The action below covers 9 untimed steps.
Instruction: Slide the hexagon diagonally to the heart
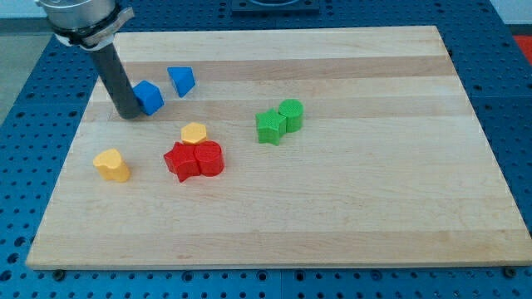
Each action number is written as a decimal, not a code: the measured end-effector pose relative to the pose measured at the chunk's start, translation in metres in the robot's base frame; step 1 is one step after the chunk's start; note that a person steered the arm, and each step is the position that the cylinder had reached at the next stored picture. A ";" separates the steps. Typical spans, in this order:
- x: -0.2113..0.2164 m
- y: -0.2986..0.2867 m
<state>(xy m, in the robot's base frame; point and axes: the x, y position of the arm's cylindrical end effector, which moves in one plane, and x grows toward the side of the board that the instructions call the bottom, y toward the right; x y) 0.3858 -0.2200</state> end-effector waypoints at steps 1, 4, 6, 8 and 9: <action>-0.016 0.017; -0.011 0.031; 0.017 0.029; 0.052 0.034; 0.044 0.041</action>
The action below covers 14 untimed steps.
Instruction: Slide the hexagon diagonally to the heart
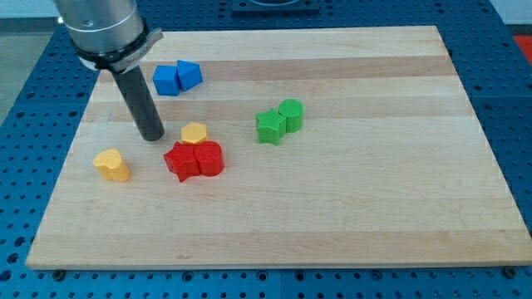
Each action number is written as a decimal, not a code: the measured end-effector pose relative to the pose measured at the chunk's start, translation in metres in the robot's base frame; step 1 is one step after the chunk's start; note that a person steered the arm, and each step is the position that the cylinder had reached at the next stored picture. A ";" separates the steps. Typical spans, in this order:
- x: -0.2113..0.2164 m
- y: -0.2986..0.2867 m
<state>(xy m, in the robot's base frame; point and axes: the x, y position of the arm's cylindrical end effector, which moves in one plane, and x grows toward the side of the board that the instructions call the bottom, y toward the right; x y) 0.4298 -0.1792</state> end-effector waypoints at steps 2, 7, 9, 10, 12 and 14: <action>-0.008 0.059; 0.010 0.115; 0.026 0.112; 0.026 0.105; 0.026 0.082; 0.026 0.050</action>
<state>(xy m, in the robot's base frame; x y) 0.4555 -0.1291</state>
